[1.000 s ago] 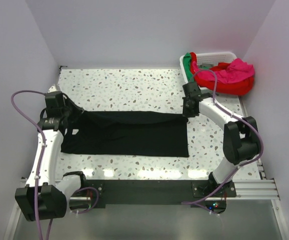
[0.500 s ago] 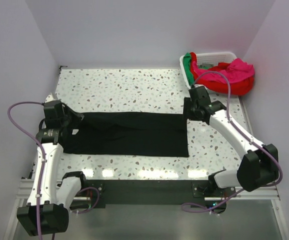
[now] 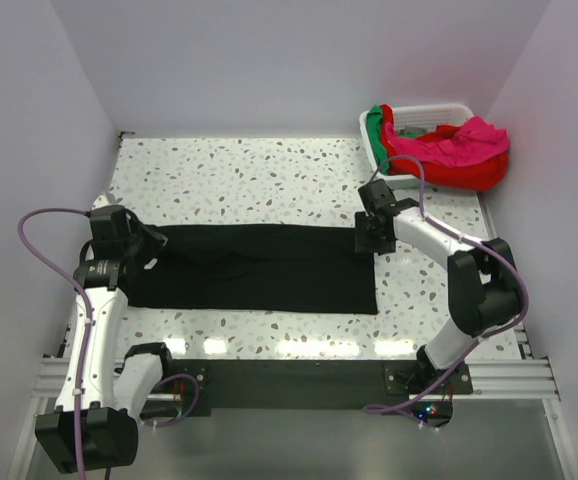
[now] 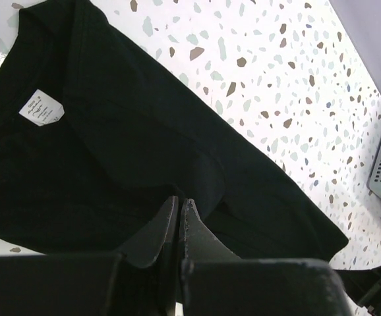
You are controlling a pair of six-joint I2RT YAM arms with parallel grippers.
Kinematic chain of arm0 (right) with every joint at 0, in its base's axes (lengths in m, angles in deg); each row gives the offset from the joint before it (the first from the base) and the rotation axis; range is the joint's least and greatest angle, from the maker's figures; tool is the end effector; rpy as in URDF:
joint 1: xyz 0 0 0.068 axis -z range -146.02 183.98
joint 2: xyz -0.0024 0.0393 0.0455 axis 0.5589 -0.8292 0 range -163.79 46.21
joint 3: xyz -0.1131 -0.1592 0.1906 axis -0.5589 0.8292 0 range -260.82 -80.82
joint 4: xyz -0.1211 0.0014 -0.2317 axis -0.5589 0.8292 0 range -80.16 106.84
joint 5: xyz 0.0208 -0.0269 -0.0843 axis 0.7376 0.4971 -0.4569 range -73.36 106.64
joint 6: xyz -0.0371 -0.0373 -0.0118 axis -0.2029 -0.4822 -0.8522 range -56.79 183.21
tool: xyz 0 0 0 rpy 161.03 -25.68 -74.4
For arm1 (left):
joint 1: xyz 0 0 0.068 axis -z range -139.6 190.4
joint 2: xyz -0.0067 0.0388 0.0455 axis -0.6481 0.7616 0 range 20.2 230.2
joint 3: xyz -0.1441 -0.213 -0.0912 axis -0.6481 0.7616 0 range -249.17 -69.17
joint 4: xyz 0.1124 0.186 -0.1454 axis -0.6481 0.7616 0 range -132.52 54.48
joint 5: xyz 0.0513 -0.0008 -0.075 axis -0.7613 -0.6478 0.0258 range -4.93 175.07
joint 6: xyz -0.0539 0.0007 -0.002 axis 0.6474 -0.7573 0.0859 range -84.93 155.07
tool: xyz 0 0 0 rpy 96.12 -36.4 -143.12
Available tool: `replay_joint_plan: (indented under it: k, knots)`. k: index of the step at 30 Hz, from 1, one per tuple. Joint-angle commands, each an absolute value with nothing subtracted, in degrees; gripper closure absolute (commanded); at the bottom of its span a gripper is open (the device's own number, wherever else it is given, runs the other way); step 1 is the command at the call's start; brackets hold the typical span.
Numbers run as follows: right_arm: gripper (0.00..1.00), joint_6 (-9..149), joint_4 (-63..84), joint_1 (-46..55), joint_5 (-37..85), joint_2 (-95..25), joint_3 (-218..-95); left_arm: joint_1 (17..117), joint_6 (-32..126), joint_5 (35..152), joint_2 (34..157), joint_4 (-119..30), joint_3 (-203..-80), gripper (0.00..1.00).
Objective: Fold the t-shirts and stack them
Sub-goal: Fold the tshirt
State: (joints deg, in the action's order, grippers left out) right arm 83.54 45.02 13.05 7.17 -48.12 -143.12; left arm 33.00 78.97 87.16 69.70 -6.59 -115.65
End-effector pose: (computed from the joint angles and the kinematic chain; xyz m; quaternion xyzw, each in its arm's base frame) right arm 0.3025 0.1095 0.1972 0.0112 0.9770 -0.0064 0.2129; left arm 0.1802 0.0221 0.2924 -0.3834 0.8167 -0.1505 0.4041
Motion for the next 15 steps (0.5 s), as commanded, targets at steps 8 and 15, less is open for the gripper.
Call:
replay_joint_plan:
  k: [8,15]
  knots:
    - [0.56,83.42,41.92,12.97,7.24,-50.29,-141.11,32.13,76.38,86.39,69.16,-6.13,-116.80,1.00]
    - [0.63,83.16,42.97,12.97,8.29,-51.44,-140.85,31.87,76.65,86.39,69.60,-6.48,-116.72,1.00]
